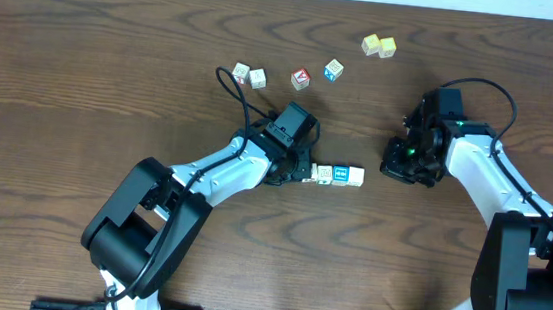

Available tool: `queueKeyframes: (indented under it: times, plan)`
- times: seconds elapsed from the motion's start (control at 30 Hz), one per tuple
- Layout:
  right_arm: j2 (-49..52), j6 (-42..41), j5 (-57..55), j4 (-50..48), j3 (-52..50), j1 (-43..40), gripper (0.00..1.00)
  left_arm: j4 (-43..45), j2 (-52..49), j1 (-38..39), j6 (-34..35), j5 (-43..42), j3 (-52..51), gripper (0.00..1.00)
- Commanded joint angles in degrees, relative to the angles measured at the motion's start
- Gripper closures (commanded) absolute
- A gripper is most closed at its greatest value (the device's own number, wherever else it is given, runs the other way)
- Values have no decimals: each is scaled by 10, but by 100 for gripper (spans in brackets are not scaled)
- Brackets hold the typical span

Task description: Lift 4 blocks

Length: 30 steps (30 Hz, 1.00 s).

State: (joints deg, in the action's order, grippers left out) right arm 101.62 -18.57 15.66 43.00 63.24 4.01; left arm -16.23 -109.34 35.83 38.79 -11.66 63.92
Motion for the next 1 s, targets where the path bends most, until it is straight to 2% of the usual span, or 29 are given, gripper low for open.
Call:
queueKeyframes:
  times: [0.0, 0.97]
  plan:
    - [-2, 11, 5, 1, -3, -2, 99, 5, -3, 0, -8, 3, -6, 93]
    - [-2, 15, 5, 1, -3, -2, 99, 14, -3, -1, -52, -12, -6, 93]
